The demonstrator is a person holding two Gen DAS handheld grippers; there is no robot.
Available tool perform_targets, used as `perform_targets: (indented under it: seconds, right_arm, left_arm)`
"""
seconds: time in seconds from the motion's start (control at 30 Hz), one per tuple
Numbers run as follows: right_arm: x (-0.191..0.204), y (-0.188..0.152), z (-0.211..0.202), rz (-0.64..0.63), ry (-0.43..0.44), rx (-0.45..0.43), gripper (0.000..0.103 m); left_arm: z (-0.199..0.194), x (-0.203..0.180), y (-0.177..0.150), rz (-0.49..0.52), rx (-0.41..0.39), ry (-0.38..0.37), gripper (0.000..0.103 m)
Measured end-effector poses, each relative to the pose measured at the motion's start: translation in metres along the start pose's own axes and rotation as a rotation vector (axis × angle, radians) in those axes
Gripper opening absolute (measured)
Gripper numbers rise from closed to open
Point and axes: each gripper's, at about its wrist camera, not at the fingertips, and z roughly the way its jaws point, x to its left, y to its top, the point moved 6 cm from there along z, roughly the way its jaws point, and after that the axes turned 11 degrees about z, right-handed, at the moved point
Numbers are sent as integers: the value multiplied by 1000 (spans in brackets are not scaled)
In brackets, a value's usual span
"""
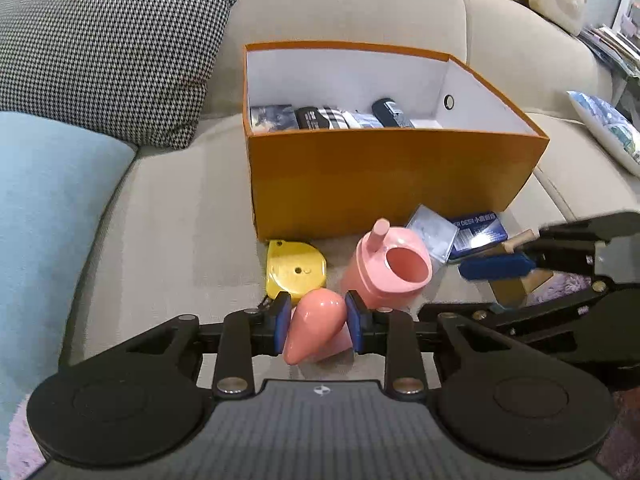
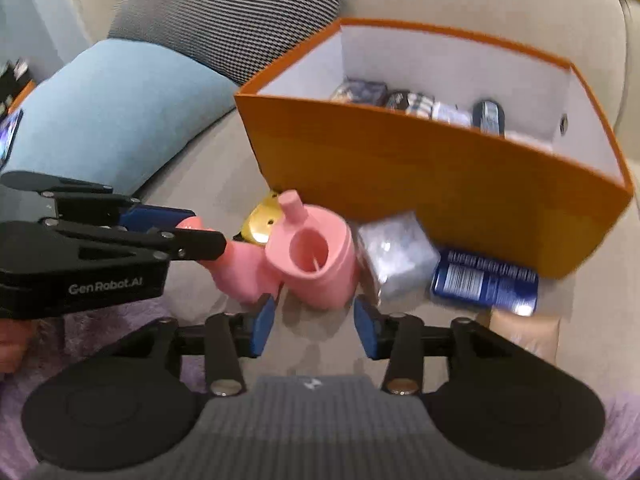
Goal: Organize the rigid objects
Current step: 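Lift the pink bottle with the left tool while the right tool lifts the pink watering-can cup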
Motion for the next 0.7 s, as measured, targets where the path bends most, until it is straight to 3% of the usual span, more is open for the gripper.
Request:
perform_targets:
  seconds: [0.07,0.13,0.2,0.33,0.7]
  right_arm:
    - [3,3,3,-55,-7,-9,52]
    - [6,5,6,-109,-2,-16,53]
    - [9,7,9,-169,2,-22,59]
    - [13,10,19,-314,-5,-23,63]
    - [20,25,46,-553,55,13,71]
  left_arm:
    - [3,1,-1,1,11,-7,36]
    - [4,1,-2,17,23,-8,43]
    - [4,0,-4,35,32,-1,45]
    - [10,-3,-10,38,67,-27,46]
    - [17,1,-7,-38,25,-43,46]
